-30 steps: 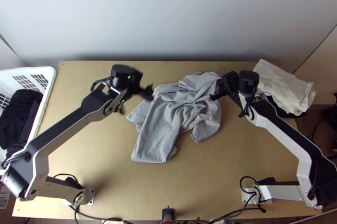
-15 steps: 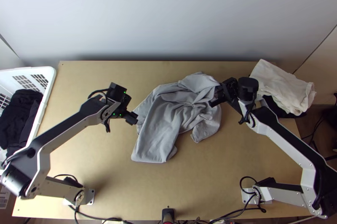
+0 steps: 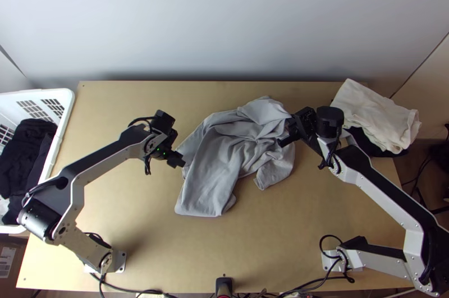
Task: Fold the t-shirt
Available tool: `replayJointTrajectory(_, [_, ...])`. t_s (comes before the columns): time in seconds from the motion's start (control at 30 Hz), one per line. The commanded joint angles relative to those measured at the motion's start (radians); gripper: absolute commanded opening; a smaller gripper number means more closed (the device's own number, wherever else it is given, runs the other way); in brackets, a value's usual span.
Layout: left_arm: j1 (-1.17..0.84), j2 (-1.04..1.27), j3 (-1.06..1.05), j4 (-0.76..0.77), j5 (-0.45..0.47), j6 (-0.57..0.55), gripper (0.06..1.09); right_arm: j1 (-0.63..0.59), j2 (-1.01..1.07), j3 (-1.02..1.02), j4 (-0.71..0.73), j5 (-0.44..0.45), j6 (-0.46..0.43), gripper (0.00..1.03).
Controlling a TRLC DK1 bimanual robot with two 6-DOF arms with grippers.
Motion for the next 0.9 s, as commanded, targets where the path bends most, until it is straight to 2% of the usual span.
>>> replayJointTrajectory(0.0, [0.007,0.037,0.012,-0.009,0.043,0.02,0.45,0.002,-0.002,0.001,-0.003,0.001,0.0,0.03])
replayJointTrajectory(0.07, [0.007,0.046,0.012,-0.008,0.059,0.021,0.43,0.002,-0.002,0.001,-0.006,0.001,0.0,0.03])
replayJointTrajectory(0.17, [0.007,0.063,0.015,-0.006,0.065,0.023,0.31,0.002,-0.001,0.001,-0.006,0.001,-0.004,0.03])
replayJointTrajectory(0.2, [0.005,0.064,0.015,-0.006,0.065,0.023,0.31,0.002,-0.001,0.002,-0.006,0.001,-0.006,0.03])
replayJointTrajectory(0.27, [0.004,0.066,0.015,-0.006,0.066,0.026,0.24,0.0,-0.001,0.004,-0.006,0.001,-0.006,0.03])
replayJointTrajectory(0.47, [0.005,0.063,0.02,-0.006,0.068,0.044,0.15,0.0,-0.001,-0.001,-0.006,0.001,-0.008,0.03])
replayJointTrajectory(0.5, [0.005,0.055,0.02,-0.001,0.068,0.058,0.1,0.0,-0.001,-0.001,-0.006,0.001,-0.008,0.03])
replayJointTrajectory(0.87, [0.068,0.001,0.09,0.032,0.071,0.095,0.09,0.002,-0.001,0.015,-0.009,0.001,-0.009,0.03])
